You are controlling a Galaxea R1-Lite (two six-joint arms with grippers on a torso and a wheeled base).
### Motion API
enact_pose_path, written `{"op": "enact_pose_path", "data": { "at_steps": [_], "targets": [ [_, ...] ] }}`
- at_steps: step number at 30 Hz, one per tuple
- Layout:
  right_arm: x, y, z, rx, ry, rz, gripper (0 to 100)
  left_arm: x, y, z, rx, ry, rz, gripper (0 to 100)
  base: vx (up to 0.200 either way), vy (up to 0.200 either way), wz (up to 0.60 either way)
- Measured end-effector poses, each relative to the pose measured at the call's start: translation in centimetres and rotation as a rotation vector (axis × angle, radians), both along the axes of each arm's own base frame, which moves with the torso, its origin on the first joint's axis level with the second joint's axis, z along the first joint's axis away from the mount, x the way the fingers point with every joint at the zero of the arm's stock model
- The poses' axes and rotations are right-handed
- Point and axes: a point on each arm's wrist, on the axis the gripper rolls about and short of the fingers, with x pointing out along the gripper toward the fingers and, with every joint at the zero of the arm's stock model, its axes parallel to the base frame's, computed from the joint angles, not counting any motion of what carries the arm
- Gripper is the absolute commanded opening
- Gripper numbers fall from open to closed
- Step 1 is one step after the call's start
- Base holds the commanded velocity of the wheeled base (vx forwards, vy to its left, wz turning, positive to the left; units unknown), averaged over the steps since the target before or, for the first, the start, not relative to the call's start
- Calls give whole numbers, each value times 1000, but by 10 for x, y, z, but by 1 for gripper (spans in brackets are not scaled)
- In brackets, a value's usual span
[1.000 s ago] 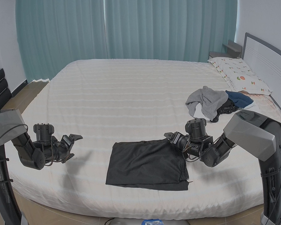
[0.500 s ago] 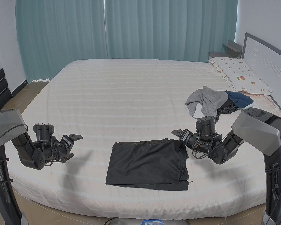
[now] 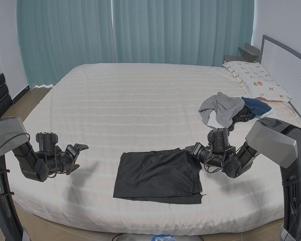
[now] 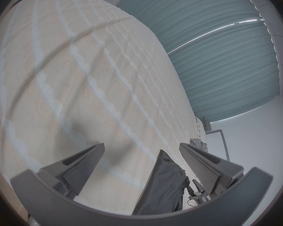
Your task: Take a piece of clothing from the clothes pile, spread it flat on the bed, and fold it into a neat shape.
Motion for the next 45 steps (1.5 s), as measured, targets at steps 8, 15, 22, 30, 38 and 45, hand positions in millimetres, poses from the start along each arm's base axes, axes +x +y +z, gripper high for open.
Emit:
{"op": "enact_pose_path", "data": {
  "at_steps": [8, 15, 22, 30, 38, 45],
  "targets": [
    [4, -9, -2, -8, 2, -26, 0, 0, 0, 0, 0, -2, 0, 100, 0, 0, 0],
    [9, -21, -2, -8, 5, -52, 0, 0, -1, 0, 1, 0, -2, 100, 0, 0, 0],
    [8, -23, -4, -10, 17, -51, 100, -1, -3, -1, 2, 3, -5, 100, 0, 0, 0],
    [1, -29, -3, 16, 41, -34, 100, -1, -3, -1, 4, 5, -3, 100, 0, 0, 0],
    [-37, -43, 7, 86, 132, 74, 100, -1, -7, -2, 35, 4, 27, 100, -75, 0, 0],
    [-70, -50, 11, 114, 175, 207, 100, -3, -12, -4, 41, -4, 27, 100, -57, 0, 0]
  ]
}}
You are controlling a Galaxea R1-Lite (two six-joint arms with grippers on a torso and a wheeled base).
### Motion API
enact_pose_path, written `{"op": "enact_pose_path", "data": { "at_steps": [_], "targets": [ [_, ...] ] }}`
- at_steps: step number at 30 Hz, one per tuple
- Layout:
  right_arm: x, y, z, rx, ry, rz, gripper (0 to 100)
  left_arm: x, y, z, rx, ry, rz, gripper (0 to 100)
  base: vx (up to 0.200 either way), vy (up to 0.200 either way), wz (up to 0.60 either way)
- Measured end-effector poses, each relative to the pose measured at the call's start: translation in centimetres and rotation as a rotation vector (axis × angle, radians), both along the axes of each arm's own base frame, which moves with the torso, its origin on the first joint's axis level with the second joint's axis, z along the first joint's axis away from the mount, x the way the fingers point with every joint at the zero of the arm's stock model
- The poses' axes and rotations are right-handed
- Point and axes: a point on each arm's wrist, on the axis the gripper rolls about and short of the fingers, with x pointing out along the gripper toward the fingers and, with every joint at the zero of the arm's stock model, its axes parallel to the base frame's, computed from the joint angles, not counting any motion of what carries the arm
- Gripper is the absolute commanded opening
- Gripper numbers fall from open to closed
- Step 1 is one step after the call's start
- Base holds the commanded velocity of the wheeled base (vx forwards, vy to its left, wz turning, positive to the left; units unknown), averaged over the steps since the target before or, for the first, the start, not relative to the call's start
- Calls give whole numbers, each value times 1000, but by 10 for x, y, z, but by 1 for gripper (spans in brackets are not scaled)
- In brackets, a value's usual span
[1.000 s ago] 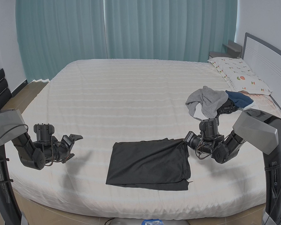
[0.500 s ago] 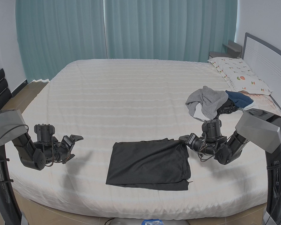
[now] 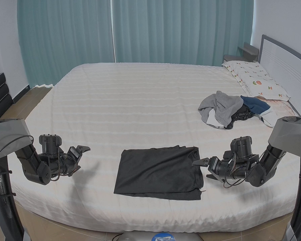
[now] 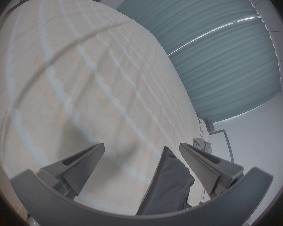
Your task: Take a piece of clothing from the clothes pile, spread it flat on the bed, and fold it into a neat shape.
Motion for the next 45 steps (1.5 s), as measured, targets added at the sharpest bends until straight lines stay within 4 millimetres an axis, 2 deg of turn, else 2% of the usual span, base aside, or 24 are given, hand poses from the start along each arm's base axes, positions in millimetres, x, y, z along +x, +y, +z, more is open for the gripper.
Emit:
{"op": "enact_pose_path", "data": {
  "at_steps": [14, 15, 24, 37, 45],
  "targets": [
    [-6, 13, -10, -24, 9, 31, 100, -1, -1, -1, -1, 3, -2, 100, 0, 0, 0],
    [-5, 14, -11, -30, 8, 33, 0, -1, -1, -1, -1, 3, -2, 100, 0, 0, 0],
    [-8, 15, -21, -117, -6, 70, 0, 0, -1, -1, -2, 2, -1, 100, 0, 0, 0],
    [-26, 5, -7, -149, -14, 90, 0, 0, -1, -1, -3, 1, 0, 100, 0, 0, 0],
    [-33, -1, -8, -197, -28, 129, 0, 1, -1, 0, -4, 0, 2, 100, 0, 0, 0]
  ]
}}
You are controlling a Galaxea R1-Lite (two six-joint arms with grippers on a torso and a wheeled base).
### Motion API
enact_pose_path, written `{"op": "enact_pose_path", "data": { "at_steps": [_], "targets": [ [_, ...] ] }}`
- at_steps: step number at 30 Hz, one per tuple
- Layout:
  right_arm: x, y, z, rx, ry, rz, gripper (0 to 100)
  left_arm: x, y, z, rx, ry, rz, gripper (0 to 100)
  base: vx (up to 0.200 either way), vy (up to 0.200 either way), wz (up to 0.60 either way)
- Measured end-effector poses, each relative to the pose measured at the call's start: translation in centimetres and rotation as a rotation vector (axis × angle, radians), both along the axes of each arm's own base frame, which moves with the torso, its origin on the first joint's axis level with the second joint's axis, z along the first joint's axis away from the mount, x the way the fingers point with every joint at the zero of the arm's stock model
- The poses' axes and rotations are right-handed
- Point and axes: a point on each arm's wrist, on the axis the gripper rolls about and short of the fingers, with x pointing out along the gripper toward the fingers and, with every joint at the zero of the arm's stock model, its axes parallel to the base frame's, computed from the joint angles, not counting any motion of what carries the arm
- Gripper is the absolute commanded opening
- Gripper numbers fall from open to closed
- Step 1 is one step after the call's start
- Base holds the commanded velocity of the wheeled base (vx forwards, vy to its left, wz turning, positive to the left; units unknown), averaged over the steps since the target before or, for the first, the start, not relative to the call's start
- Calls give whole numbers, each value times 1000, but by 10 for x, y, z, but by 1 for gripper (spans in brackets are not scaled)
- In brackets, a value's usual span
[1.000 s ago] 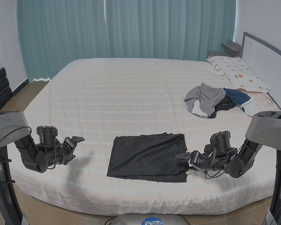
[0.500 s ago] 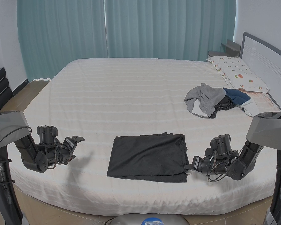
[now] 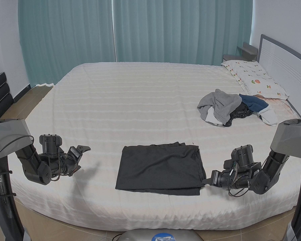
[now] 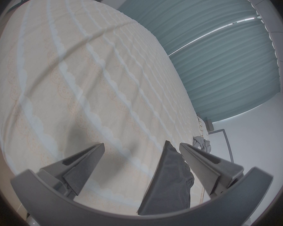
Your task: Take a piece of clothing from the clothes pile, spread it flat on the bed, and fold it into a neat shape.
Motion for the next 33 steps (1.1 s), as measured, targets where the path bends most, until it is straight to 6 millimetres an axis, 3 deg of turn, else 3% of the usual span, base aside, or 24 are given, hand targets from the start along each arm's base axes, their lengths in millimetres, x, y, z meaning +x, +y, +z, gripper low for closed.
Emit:
{"op": "enact_pose_path", "data": {
  "at_steps": [11, 12, 22, 33],
  "targets": [
    [-4, -5, -6, -60, 39, 35, 0, 1, 0, 0, -2, -2, 3, 100, 0, 0, 0],
    [-3, -5, -6, -62, 39, 36, 100, 1, 0, 0, -2, -2, 2, 100, 0, 0, 0],
    [1, -6, -2, -41, 12, 18, 100, 1, 0, 1, -5, -2, 4, 100, 0, 0, 0],
    [37, -4, 12, 151, -85, -183, 100, 1, 2, 1, -8, -1, 10, 100, 200, 0, 0]
  ]
}}
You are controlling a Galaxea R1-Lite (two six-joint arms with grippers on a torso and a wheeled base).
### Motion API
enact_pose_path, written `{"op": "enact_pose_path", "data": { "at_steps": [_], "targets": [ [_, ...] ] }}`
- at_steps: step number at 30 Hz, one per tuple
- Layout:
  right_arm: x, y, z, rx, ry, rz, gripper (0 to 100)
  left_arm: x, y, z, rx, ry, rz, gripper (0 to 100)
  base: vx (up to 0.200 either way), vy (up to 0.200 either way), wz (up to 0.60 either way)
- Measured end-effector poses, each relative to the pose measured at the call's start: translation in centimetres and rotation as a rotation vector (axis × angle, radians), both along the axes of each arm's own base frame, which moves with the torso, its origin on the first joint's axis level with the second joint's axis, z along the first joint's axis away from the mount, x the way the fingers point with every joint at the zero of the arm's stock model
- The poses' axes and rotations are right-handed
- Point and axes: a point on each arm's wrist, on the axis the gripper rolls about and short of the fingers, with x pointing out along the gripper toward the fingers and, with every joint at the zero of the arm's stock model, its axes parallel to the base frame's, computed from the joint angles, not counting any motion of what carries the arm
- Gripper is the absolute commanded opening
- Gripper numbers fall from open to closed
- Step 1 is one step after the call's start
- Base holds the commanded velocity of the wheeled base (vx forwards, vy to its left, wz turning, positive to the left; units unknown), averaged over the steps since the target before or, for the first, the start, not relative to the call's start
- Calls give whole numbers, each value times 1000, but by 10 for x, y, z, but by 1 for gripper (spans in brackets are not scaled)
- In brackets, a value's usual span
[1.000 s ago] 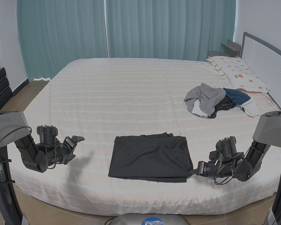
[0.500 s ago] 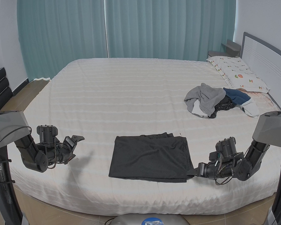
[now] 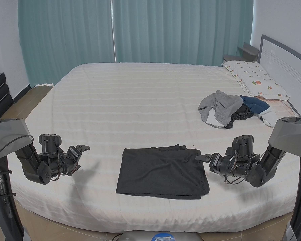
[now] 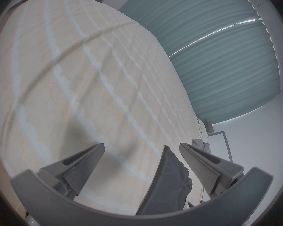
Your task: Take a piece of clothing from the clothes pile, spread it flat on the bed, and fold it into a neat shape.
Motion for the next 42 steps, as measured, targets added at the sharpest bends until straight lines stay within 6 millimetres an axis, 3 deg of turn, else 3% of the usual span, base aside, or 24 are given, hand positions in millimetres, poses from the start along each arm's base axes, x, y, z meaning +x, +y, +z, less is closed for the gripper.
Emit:
{"op": "enact_pose_path", "data": {
  "at_steps": [7, 14, 15, 42],
  "targets": [
    [33, 8, -13, 41, -44, -70, 100, 0, 0, 0, 4, 1, -4, 100, 29, 0, 0],
    [45, 11, -28, 52, -29, -85, 100, 0, -1, -1, 3, 2, -4, 100, 0, 0, 0],
    [45, 11, -29, 52, -27, -86, 0, 0, -1, -1, 3, 2, -4, 100, 0, 0, 0],
    [53, -1, -35, 84, -16, -164, 0, 2, -2, 1, 0, -8, -4, 100, 0, 0, 0]
  ]
}}
